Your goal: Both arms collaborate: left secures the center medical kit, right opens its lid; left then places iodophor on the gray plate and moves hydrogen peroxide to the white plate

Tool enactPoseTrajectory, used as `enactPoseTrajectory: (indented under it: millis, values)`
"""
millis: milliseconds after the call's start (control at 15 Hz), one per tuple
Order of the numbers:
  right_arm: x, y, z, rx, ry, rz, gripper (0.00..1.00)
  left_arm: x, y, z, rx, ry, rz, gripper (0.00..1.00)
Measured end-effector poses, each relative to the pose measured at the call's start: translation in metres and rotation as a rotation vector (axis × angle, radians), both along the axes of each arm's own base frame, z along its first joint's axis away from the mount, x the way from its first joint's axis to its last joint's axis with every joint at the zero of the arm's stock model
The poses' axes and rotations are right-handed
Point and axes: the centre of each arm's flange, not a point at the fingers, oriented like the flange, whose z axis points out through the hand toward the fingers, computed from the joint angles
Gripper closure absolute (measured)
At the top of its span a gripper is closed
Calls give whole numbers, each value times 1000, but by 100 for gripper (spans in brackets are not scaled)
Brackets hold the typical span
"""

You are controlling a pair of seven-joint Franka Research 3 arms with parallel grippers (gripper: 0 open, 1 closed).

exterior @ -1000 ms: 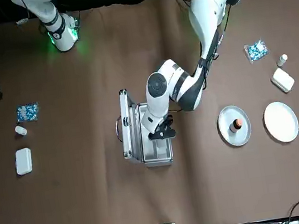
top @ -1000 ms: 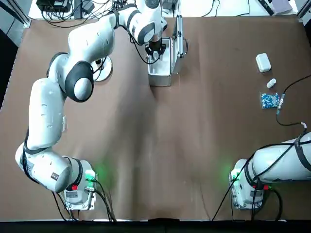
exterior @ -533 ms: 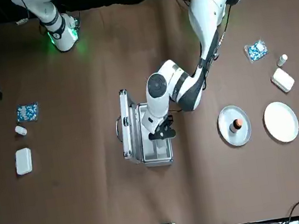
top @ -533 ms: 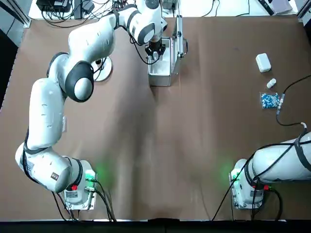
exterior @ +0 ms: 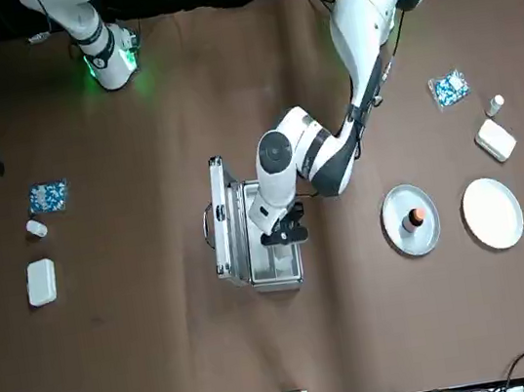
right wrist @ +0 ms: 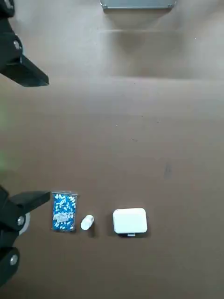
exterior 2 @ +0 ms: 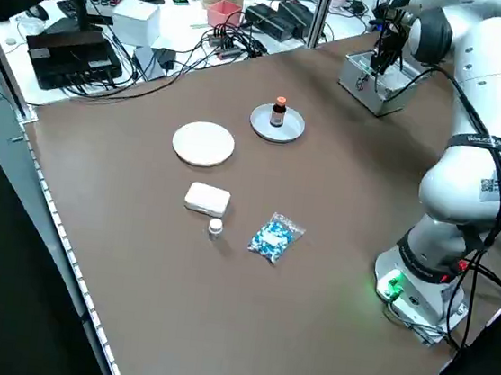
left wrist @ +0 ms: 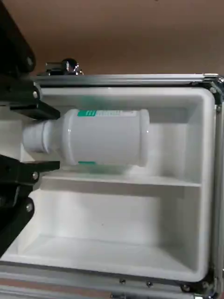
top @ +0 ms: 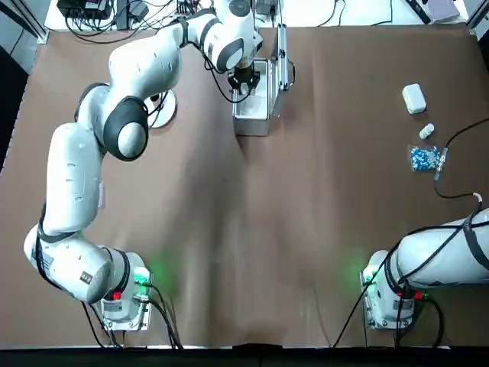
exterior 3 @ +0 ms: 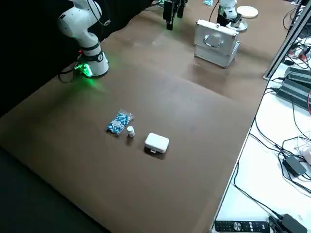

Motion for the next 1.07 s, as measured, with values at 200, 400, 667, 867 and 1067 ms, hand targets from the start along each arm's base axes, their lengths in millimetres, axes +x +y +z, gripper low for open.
enactPoseTrajectory:
  millis: [200,400,667,867,1067]
  values:
    - [0,0,0,0,-1,0,1,0,0,-2,2,1,0,59]
    - [0,0,0,0,-4,0,1,0,1,-6,4,6,0,59]
    - [1,0,0,0,-5,-2,1,1,2,-7,7,7,2,62]
    - [1,-1,0,0,-5,-2,1,3,5,-8,10,3,6,67]
    - [1,-1,0,0,-6,-2,1,3,5,-8,10,3,6,67]
